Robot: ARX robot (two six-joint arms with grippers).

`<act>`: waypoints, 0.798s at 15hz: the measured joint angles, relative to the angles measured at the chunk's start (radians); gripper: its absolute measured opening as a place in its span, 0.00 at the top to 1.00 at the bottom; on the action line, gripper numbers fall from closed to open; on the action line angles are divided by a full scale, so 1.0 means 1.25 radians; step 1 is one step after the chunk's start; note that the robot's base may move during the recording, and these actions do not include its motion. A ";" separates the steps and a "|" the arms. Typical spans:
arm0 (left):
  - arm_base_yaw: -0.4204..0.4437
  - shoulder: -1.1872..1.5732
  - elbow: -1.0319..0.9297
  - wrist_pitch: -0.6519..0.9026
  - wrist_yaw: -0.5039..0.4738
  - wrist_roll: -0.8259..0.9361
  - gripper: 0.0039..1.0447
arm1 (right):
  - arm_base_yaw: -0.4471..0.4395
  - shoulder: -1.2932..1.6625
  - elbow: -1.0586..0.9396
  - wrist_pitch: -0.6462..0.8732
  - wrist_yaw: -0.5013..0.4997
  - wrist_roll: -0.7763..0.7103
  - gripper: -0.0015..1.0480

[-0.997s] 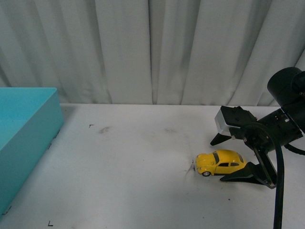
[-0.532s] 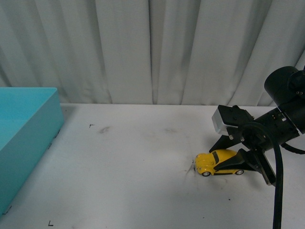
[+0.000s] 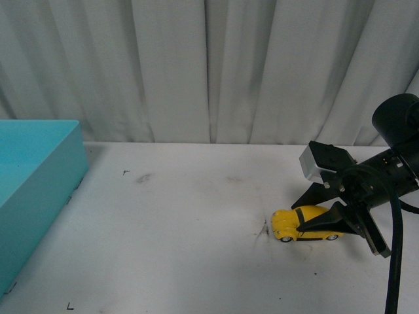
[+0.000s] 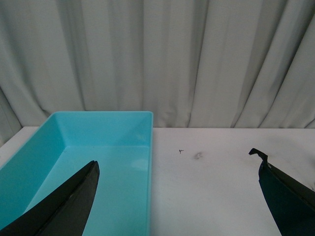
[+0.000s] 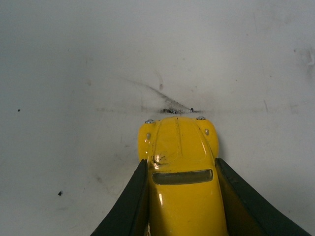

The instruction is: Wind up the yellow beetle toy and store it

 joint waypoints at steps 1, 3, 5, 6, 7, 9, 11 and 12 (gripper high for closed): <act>0.000 0.000 0.000 0.000 0.000 0.000 0.06 | -0.009 0.000 -0.003 0.000 -0.001 0.000 0.68; 0.000 0.000 0.000 0.000 0.000 0.000 0.06 | -0.023 0.000 -0.012 0.003 -0.006 0.001 0.68; 0.000 0.000 0.000 0.000 0.000 0.000 0.06 | -0.040 -0.001 -0.030 0.018 -0.015 0.001 0.68; 0.000 0.000 0.000 0.000 0.000 0.000 0.06 | -0.046 -0.002 -0.038 0.021 -0.021 0.000 0.68; 0.000 0.000 0.000 0.000 0.000 0.000 0.06 | -0.058 -0.002 -0.044 0.021 -0.026 0.000 0.68; 0.000 0.000 0.000 0.000 0.000 0.000 0.06 | -0.084 -0.002 -0.054 0.016 -0.037 -0.011 0.68; 0.000 0.000 0.000 0.000 0.000 0.000 0.06 | -0.110 -0.002 -0.061 0.006 -0.048 -0.026 0.68; 0.000 0.000 0.000 0.000 0.000 0.000 0.06 | -0.125 -0.002 -0.067 0.004 -0.055 -0.037 0.68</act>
